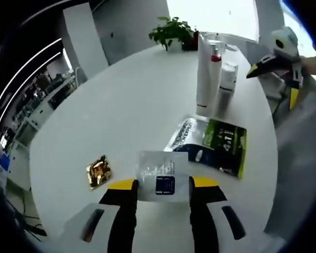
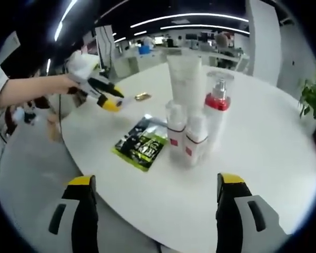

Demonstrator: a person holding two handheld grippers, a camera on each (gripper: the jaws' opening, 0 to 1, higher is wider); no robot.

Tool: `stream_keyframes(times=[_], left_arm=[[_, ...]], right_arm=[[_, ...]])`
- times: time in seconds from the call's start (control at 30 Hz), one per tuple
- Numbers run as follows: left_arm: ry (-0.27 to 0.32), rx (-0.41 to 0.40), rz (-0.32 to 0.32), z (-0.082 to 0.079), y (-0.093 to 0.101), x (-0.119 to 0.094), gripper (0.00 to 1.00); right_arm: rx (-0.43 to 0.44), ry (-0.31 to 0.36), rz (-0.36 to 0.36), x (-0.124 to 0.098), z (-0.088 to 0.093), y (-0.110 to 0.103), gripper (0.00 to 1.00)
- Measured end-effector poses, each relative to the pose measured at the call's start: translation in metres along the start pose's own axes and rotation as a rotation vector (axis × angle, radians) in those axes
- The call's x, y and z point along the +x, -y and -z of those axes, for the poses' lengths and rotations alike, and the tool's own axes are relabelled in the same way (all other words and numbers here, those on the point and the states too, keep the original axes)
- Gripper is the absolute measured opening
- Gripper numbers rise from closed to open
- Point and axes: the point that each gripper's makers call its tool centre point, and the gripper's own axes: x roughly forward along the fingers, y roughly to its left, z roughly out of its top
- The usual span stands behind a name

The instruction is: Arrange the skincare products in the storage area until every visible bottle or jar stands upright without overlapping.

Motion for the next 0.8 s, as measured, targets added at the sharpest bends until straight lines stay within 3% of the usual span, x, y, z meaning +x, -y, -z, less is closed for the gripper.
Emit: stream_keyframes(times=[0.47,0.57,0.7,0.8], left_arm=[[0.021,0.052,0.032,-0.012,0.037,-0.017,0.37],[0.032,0.054,0.031,-0.016,0.045,-0.022,0.37],[0.048,0.055,0.037,-0.021,0.059,-0.031,0.37],[0.062,0.061,0.047,-0.023,0.07,-0.034,0.37]], right_arm=[[-0.038,0.047,0.008,-0.006,-0.012,-0.002,0.85],[-0.048,0.074,-0.031,-0.007,-0.02,-0.011,0.8],[0.019,0.127,-0.106,-0.006,-0.037,-0.023,0.77],[0.045,0.152,-0.149,-0.007,-0.045,-0.033,0.68]])
